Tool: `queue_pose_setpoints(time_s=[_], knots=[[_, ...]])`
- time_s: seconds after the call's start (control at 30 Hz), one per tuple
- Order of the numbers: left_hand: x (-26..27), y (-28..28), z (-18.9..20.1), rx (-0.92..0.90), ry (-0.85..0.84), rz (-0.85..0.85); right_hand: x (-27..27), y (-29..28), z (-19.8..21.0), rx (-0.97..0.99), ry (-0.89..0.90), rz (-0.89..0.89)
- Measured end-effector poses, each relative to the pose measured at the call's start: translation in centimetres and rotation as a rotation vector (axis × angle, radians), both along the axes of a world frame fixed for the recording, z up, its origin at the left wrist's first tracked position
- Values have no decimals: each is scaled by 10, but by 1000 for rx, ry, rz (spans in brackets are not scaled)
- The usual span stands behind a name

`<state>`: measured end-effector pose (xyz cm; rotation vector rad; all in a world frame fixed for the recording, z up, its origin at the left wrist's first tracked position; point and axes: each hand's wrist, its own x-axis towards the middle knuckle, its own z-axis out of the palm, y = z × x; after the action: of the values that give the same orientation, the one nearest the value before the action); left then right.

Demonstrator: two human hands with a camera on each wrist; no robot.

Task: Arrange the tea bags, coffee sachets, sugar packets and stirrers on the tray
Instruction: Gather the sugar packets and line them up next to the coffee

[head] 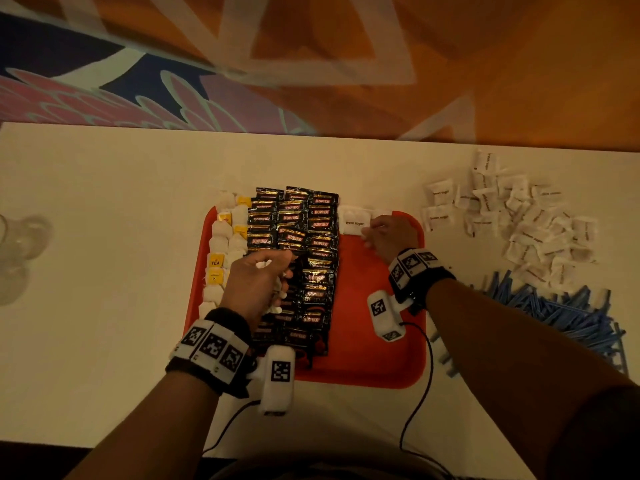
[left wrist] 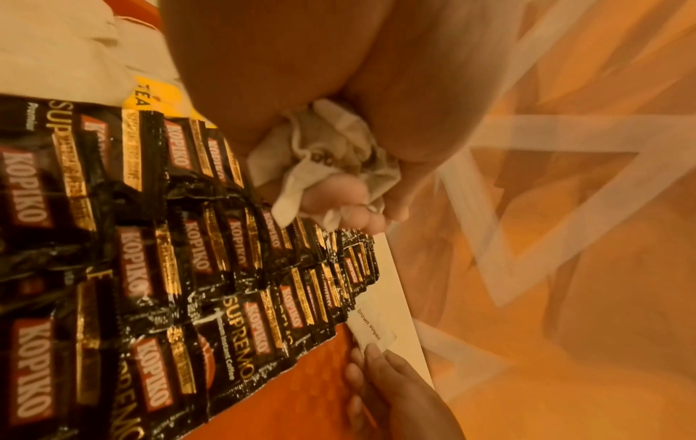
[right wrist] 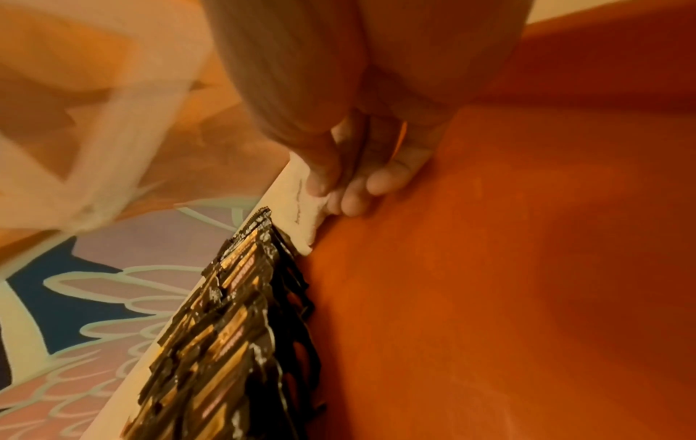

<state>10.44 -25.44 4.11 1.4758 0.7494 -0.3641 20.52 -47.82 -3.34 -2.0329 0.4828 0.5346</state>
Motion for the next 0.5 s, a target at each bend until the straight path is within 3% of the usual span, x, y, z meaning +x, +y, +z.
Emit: queue_pose_setpoints(time_s=[0.3, 0.5], knots=[[1, 4, -1, -10, 29, 4, 4, 14, -4, -274, 25, 52], [0, 0, 3, -75, 46, 34, -4, 5, 5, -255, -14, -7]])
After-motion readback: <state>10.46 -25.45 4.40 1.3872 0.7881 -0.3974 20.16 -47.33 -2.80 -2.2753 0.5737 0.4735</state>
